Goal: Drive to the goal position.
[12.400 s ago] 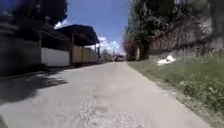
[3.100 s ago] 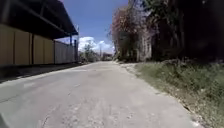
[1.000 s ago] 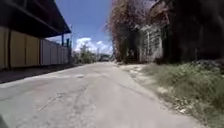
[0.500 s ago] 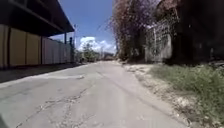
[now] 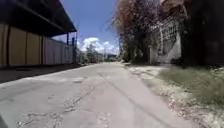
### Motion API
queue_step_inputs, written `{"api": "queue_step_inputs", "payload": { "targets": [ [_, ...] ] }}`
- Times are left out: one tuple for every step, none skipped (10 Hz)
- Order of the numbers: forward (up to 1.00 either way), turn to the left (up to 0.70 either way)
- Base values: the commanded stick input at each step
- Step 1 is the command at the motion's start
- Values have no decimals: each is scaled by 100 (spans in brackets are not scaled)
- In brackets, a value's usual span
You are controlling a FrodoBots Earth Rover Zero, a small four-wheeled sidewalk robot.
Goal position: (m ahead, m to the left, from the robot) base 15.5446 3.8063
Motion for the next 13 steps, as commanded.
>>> {"api": "queue_step_inputs", "payload": {
  "targets": [
    [85,-34],
    [85,-34],
    [85,-34],
    [85,-14],
    [85,5],
    [85,1],
    [85,1],
    [85,0],
    [85,0],
    [85,0],
    [85,0],
    [85,0],
    [85,0]
  ]
}}
